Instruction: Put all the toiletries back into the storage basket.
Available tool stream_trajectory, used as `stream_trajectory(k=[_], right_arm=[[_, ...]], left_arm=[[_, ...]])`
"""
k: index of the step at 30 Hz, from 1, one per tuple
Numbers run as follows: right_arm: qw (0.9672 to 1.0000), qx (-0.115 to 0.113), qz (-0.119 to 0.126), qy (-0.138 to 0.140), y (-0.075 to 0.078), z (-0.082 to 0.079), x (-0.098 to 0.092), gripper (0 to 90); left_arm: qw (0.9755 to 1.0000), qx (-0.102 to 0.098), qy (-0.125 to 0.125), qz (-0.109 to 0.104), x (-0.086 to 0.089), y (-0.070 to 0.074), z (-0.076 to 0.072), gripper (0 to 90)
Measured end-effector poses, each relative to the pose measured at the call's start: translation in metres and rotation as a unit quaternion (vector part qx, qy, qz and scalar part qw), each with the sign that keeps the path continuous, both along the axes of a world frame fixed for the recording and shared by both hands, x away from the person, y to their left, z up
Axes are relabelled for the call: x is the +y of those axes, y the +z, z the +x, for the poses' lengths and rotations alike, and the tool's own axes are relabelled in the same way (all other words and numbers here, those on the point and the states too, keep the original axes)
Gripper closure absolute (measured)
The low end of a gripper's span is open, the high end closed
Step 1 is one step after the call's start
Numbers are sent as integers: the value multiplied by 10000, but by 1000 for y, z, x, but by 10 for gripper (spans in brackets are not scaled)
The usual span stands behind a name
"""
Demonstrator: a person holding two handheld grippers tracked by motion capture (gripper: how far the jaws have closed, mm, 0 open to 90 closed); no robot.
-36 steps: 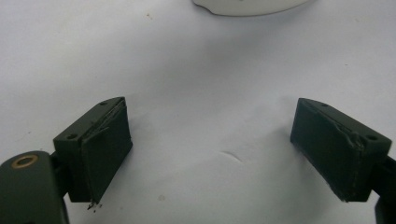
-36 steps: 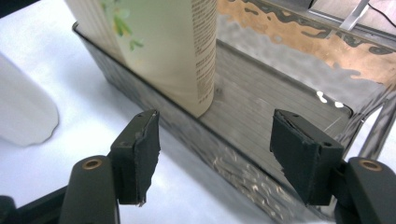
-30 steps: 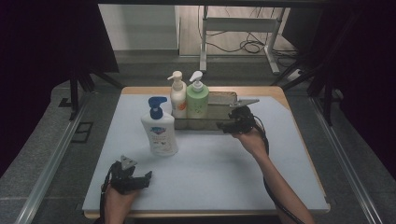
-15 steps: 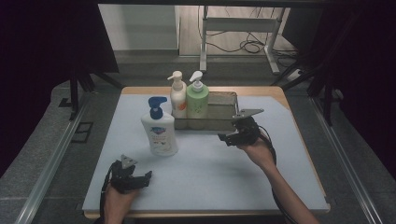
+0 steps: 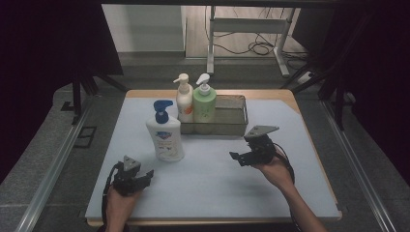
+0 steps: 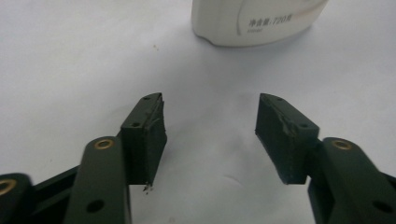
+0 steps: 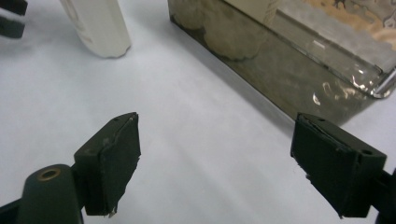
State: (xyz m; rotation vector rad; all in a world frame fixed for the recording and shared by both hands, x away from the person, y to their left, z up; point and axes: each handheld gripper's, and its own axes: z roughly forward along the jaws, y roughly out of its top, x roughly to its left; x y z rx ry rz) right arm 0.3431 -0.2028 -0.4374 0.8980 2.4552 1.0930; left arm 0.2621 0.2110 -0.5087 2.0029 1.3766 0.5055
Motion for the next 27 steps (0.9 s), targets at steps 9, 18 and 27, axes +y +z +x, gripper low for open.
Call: stream_trajectory(k=[9, 18, 27], right_arm=[[9999, 1, 38, -118, -12, -14, -16, 141], [9999, 39, 36, -114, -24, -29, -27, 131], [9995, 159, -25, -256, -42, -41, -37, 37]], left_arm=[[9996, -3, -83, -277, 5, 7, 15, 575], [9995, -129, -226, -158, 7, 14, 28, 662], [9992, -186, -315, -156, 5, 18, 44, 728]])
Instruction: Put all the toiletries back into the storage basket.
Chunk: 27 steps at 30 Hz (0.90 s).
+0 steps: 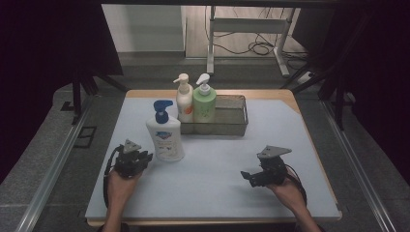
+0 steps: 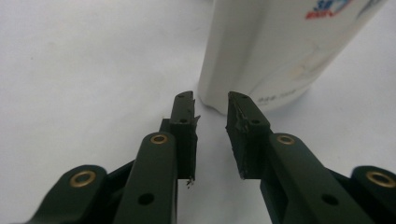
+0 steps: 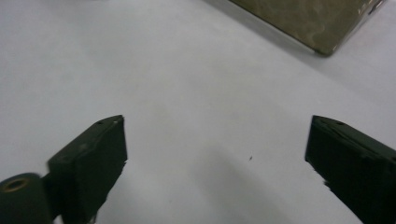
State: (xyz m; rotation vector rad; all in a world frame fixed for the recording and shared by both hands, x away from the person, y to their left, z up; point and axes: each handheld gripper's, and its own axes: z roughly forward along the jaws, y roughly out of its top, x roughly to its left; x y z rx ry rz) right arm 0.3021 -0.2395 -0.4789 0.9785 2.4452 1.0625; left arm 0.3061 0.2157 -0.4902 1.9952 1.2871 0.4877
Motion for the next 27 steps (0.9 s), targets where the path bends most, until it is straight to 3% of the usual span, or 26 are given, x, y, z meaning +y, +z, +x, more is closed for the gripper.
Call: stream_trajectory(k=[8, 15, 27], right_arm=[[9999, 73, -7, -145, -11, -10, -15, 2], [9994, 149, -158, -287, -24, -19, -27, 0], [9989, 194, -189, -386, -36, -27, -38, 0]], left_arm=[[9999, 39, 52, -81, 5, -4, 11, 796], [9999, 37, 22, -117, 9, -8, 21, 886], [9998, 39, 58, -196, 11, -13, 38, 891]])
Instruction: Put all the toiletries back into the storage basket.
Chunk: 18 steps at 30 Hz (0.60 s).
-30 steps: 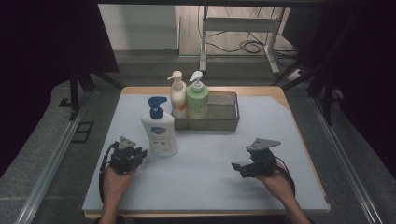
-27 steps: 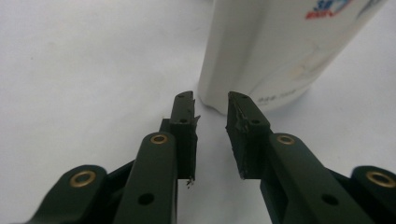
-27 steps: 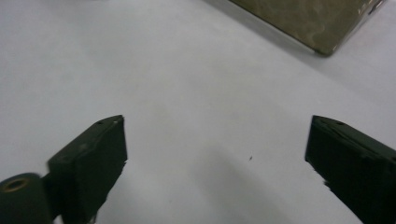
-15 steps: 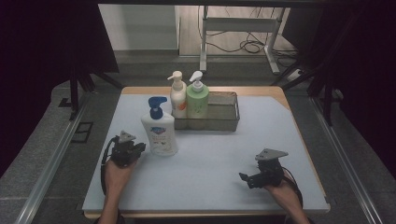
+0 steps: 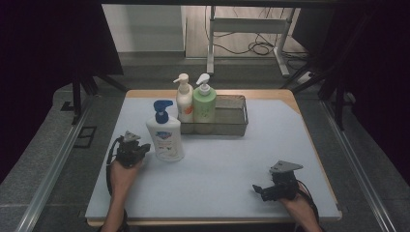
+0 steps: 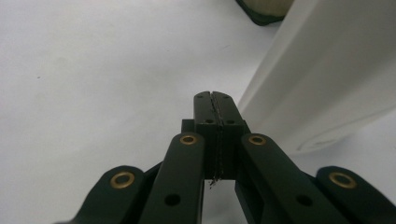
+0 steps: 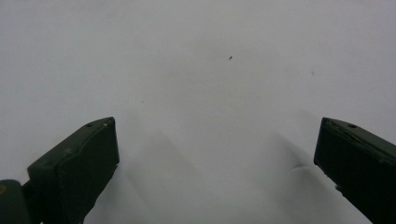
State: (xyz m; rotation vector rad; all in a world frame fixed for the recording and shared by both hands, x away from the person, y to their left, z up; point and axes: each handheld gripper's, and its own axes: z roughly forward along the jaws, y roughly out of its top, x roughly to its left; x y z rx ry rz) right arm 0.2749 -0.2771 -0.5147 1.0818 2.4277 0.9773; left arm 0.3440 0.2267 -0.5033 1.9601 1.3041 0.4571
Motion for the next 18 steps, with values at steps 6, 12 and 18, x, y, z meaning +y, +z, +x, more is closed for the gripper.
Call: stream_trajectory(k=[6, 12, 18], right_arm=[[10000, 91, -22, -5, -6, 1, 0, 0], [10000, 89, -19, -4, -7, 1, 0, 0], [10000, 79, -21, -6, -7, 1, 0, 0]], left_arm=[[10000, 12, -19, -16, -4, -6, 6, 891], [10000, -2, -31, -84, -9, -9, 15, 891], [9997, 4, -208, -116, -14, -10, 21, 892]])
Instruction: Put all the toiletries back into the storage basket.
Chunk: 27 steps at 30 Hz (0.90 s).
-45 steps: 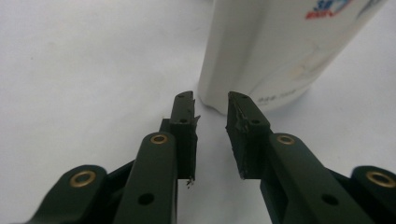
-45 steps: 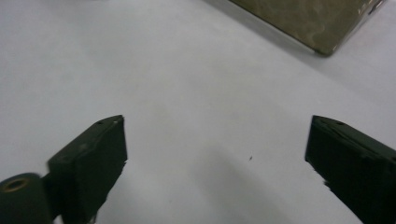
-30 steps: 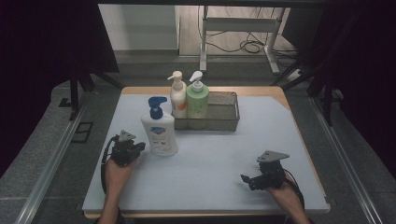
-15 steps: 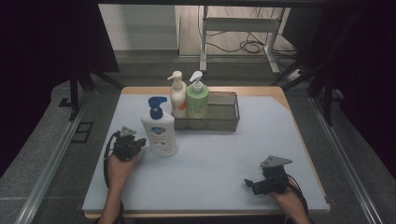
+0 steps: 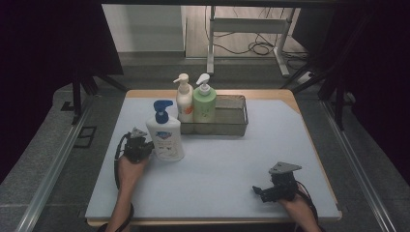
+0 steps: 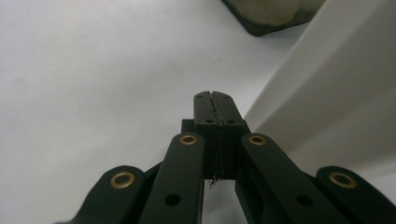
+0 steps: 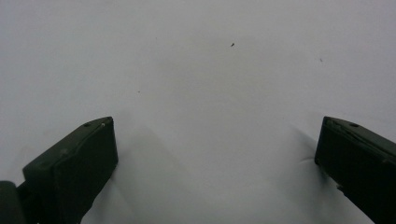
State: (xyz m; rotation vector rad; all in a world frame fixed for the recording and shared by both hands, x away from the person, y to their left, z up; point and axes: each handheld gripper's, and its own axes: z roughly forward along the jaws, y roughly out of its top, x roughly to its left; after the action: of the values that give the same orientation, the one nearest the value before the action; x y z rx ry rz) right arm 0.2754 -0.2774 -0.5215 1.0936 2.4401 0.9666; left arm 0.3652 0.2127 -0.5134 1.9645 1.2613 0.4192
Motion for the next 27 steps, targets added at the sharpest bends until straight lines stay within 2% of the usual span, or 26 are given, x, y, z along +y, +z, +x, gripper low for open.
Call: stream_trajectory(k=[6, 14, 27], right_arm=[[10000, -5, 3, -2, 0, 0, 0, 0], [10000, -4, 12, -2, 0, 0, 0, 0], [10000, -12, 15, -4, 0, 0, 0, 0]], left_arm=[[9997, 119, -50, -229, 2, -2, -1, 893], [9992, 203, -202, -288, -5, -2, -7, 893], [9984, 304, -442, -202, -20, -3, -23, 893]])
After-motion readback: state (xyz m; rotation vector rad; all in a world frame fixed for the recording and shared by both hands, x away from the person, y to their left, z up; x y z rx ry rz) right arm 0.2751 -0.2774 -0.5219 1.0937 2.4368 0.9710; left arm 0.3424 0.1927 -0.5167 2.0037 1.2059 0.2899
